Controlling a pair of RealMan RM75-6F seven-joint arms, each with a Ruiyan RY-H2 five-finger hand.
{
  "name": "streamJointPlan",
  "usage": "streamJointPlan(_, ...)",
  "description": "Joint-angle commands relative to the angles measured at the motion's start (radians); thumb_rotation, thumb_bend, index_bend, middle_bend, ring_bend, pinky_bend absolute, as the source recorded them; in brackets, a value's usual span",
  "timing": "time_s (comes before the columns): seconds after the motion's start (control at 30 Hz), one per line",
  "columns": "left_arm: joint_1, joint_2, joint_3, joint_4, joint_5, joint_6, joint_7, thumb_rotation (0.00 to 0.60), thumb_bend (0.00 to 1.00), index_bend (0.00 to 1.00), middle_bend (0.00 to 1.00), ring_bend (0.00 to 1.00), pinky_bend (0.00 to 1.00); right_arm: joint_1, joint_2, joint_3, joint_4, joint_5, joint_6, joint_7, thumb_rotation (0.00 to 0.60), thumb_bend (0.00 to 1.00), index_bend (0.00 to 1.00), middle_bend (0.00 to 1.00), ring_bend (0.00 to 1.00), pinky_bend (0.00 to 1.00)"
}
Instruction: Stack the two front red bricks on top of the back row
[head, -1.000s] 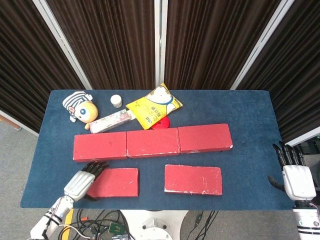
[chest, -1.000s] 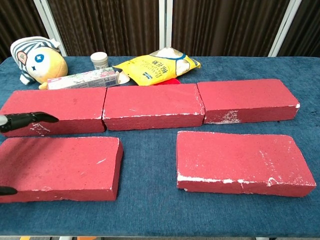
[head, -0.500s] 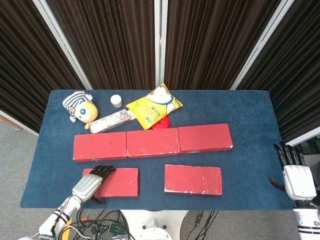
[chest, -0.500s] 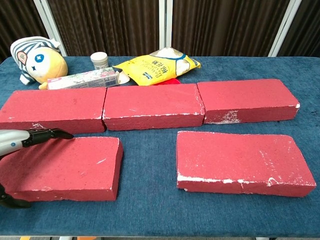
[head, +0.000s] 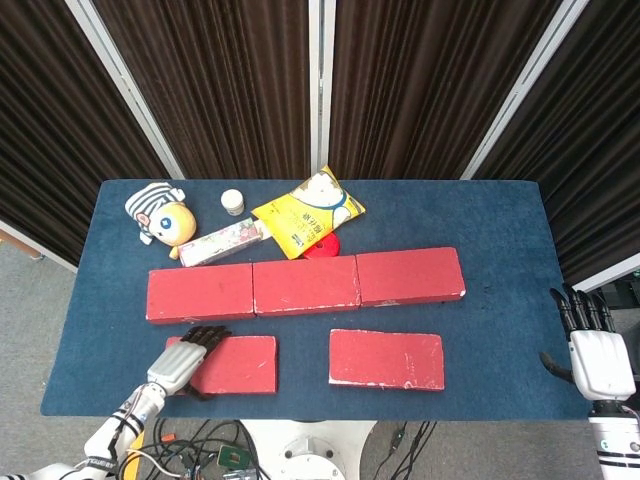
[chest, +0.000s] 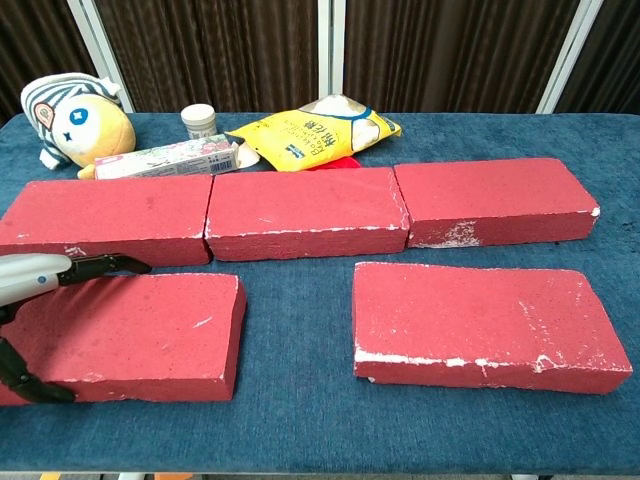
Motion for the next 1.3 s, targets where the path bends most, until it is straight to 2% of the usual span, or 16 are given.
streamJointPlan(0.03,-0.007,0.001,0.0,0.0,-0.008,-0.005,0.003,0.6,0.0,0.01,0.0,0.01,0.01,0.0,0.0,0.001,0.001,0.001,0.0,0.001,0.6,0.12,0.0,0.0,0.0,0.0)
streamJointPlan(0.17,-0.006,-0.004,0.003,0.001,-0.01,0.008,0.013,0.6,0.0,0.01,0.0,0.06,0.08,-0.001,0.0,0.002,0.001,0.004,0.0,-0.001,0.6,0.13,0.0,0.0,0.0,0.0)
streamJointPlan(0.33,-0.005,-0.006,0.01,0.004,0.0,0.021,0.013,0.6,0.0,0.01,0.08,0.17,0.18,-0.002,-0.001,0.003,0.001,0.004,0.003,-0.002,0.6,0.14,0.0,0.0,0.0,0.0)
streamJointPlan(0.4,-0.009,-0.001,0.015,0.001,-0.003,0.014,0.015,0.6,0.0,0.01,0.09,0.19,0.19,-0.002,-0.002,0.004,0.001,0.005,0.004,-0.002,0.6,0.14,0.0,0.0,0.0,0.0)
streamJointPlan(0.67,-0.011,-0.001,0.019,-0.004,0.013,0.034,0.016,0.6,0.01,0.03,0.11,0.19,0.22,-0.003,-0.002,0.007,0.001,0.007,0.008,-0.001,0.6,0.15,0.0,0.0,0.0,0.0)
streamJointPlan(0.93,0.0,0.053,0.021,-0.07,0.04,0.081,0.001,0.6,0.04,0.04,0.12,0.19,0.24,-0.009,0.002,0.014,0.009,0.014,0.019,0.017,0.6,0.15,0.0,0.0,0.0,0.0)
streamJointPlan(1.0,0.002,0.081,0.01,-0.093,0.051,0.107,-0.005,0.6,0.04,0.04,0.12,0.19,0.24,-0.009,0.004,0.016,0.009,0.016,0.019,0.021,0.6,0.15,0.0,0.0,0.0,0.0)
streamJointPlan(1.13,-0.025,0.15,-0.047,-0.13,0.031,0.12,-0.008,0.6,0.04,0.04,0.12,0.19,0.24,-0.008,0.008,0.017,0.006,0.015,0.02,0.024,0.6,0.15,0.0,0.0,0.0,0.0)
streamJointPlan(1.3,-0.097,0.207,-0.137,-0.126,-0.066,0.068,0.02,0.6,0.04,0.04,0.12,0.19,0.24,-0.008,0.007,0.018,0.002,0.014,0.02,0.022,0.6,0.15,0.0,0.0,0.0,0.0)
